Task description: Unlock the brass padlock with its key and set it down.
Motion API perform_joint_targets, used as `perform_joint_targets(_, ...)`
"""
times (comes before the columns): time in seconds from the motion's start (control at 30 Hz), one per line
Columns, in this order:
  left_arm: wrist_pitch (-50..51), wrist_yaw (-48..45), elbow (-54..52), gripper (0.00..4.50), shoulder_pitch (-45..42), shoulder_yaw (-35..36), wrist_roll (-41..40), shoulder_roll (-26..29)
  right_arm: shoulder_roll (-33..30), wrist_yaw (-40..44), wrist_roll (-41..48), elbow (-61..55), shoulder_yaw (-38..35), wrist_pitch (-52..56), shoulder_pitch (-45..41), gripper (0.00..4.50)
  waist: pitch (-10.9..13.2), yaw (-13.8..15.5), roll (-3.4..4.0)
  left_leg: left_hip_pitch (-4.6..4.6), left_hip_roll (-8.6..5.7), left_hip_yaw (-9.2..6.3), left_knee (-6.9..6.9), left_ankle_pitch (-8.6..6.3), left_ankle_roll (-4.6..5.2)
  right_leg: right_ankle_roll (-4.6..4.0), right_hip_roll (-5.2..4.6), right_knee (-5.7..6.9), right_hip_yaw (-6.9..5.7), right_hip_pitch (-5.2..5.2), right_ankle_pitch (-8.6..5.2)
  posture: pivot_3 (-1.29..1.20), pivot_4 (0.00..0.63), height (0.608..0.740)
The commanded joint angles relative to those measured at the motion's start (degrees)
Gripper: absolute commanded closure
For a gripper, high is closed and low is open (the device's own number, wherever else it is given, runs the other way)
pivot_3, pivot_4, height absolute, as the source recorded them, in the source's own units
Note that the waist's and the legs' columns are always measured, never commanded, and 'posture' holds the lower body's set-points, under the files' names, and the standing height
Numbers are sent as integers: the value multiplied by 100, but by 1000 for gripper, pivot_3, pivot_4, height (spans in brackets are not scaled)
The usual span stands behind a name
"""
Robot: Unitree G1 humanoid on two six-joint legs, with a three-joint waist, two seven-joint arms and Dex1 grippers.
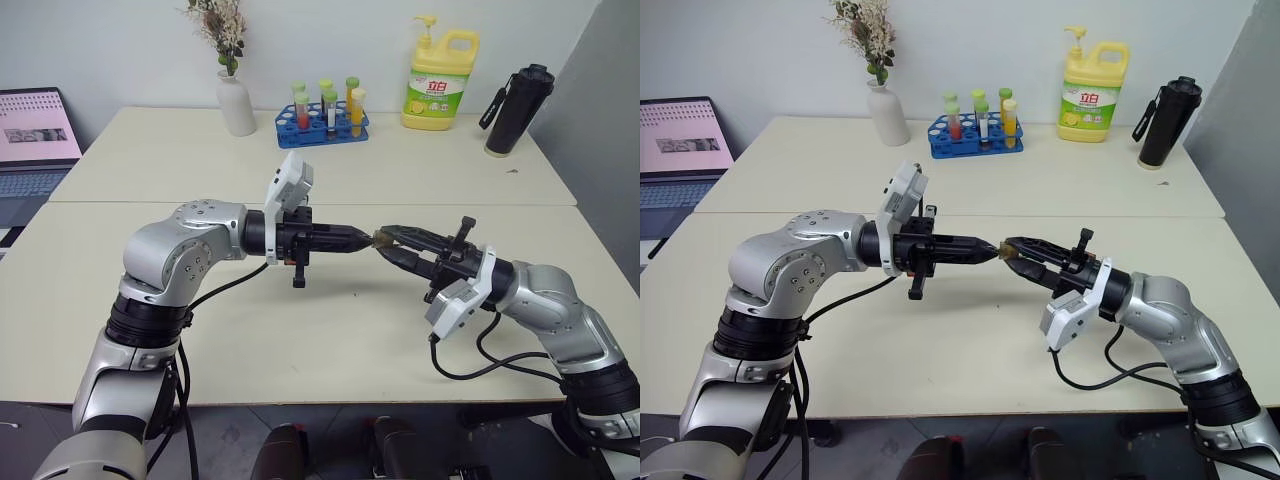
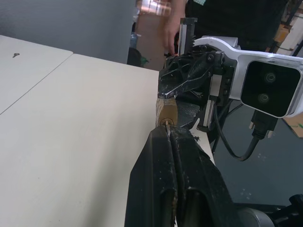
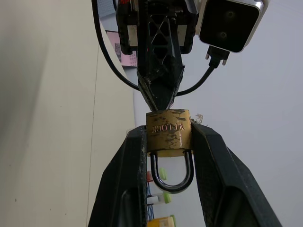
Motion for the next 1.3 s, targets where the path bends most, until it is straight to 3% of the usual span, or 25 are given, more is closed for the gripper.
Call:
perform_joint_targets(0.03, -206, -71, -64, 4500, -88, 51, 92, 3, 10, 19, 178, -153, -33, 12, -34, 3561, 0, 0, 0, 0, 0, 0, 0, 0, 0, -1, 0, 0, 0, 0, 1, 0, 150, 740)
perform_joint_targets(0.33, -1125, -463, -237, 4500, 123, -43, 531, 70, 34, 74, 281, -140, -50, 61, -38, 3561, 0, 2, 0, 0, 0, 1, 0, 0, 0, -4, 0, 1, 0, 0, 2, 0, 150, 740)
perform_joint_targets(0.63, -3594, -1009, -343, 4500, 422, -400, 1766, 93, 76, 125, 436, -161, -78, 218, -85, 3561, 0, 3, 0, 0, -1, 7, 0, 0, 0, -5, 0, 0, 2, 0, 3, 0, 150, 740)
perform_joint_targets(0.87, -4752, -863, -13, 4500, 427, -423, 2328, -127, 124, 150, 486, -175, -88, 314, -122, 3561, 0, 5, 0, 0, -2, 10, 1, 0, 1, -5, 0, 0, 1, 0, 3, 0, 150, 740)
perform_joint_targets(1.03, -4804, -775, 190, 4500, 323, -318, 2275, -289, 117, 157, 498, -193, -88, 319, -137, 3561, 0, 4, 0, -1, -2, 11, 1, 0, 1, -5, 1, 0, 0, 0, 3, 0, 150, 740)
perform_joint_targets(1.27, -3578, -667, 173, 4500, 328, -155, 1759, -255, 147, 159, 480, -227, -60, 318, -167, 3561, 0, 2, 0, 0, -1, 8, 1, 0, 1, -4, 1, 1, -1, 0, 2, 0, 150, 740)
perform_joint_targets(1.3, -3156, -553, 214, 4108, 287, -56, 1556, -274, 150, 161, 479, -231, -61, 319, -169, 3561, 0, 2, 0, -1, -1, 8, 1, 0, 2, -3, 1, 1, -2, 0, 2, 0, 150, 740)
